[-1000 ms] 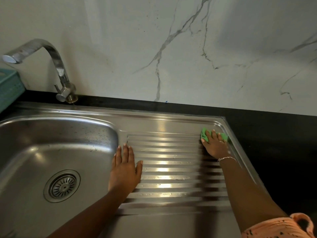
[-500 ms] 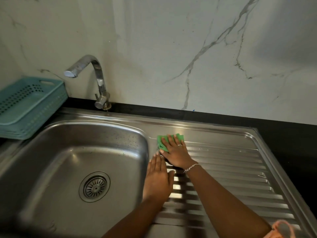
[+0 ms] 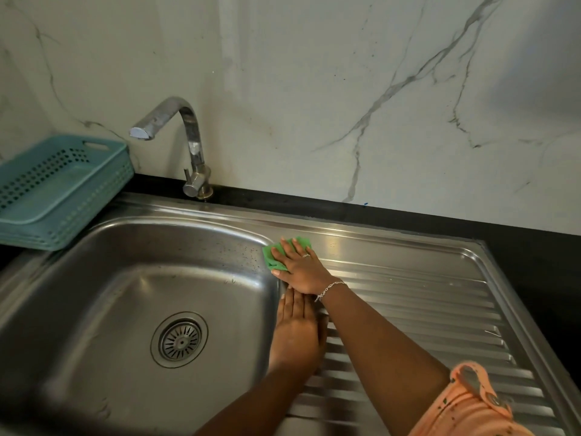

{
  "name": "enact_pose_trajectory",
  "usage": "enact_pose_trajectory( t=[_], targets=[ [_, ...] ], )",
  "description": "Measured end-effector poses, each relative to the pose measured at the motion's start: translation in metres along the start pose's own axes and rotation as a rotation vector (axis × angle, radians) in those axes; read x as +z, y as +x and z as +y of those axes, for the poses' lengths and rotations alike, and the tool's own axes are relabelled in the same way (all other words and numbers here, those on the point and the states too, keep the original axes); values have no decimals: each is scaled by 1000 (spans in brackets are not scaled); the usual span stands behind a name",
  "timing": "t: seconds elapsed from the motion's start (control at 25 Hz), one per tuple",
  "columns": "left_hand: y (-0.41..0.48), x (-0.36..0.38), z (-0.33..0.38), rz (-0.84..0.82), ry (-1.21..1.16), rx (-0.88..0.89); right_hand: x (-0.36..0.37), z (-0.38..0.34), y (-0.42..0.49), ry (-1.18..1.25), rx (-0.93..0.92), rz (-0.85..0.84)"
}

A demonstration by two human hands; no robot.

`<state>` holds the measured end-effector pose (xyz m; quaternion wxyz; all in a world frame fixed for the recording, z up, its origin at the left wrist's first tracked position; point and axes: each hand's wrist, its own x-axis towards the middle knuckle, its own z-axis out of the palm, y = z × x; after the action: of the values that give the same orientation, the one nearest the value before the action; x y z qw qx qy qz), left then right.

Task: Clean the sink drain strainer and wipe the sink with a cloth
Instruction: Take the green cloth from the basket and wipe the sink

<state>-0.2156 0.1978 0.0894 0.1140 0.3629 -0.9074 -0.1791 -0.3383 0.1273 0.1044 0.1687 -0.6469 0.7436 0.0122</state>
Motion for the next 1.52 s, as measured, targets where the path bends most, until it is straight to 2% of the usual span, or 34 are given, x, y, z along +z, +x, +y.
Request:
enact_pose_trajectory(
  t=[0.2, 0.44, 1.08, 1.36, 1.44, 1.52],
  targets=[
    [-1, 1, -2, -12, 18, -3, 3, 14, -8, 51, 16, 104],
    [1, 5, -5, 10, 86, -10, -1, 47, -29, 61, 62, 144],
    [-1, 5, -5, 47, -1, -30, -6, 236, -146, 162, 305, 249],
    [1, 7, -8, 17, 20, -65, -7, 281, -172, 227, 419, 327],
    [1, 8, -11, 11, 24, -65, -11, 281, -175, 376, 482, 335],
    [2, 9, -12, 23, 16, -59, -24, 276, -181, 763, 528, 443]
  ],
)
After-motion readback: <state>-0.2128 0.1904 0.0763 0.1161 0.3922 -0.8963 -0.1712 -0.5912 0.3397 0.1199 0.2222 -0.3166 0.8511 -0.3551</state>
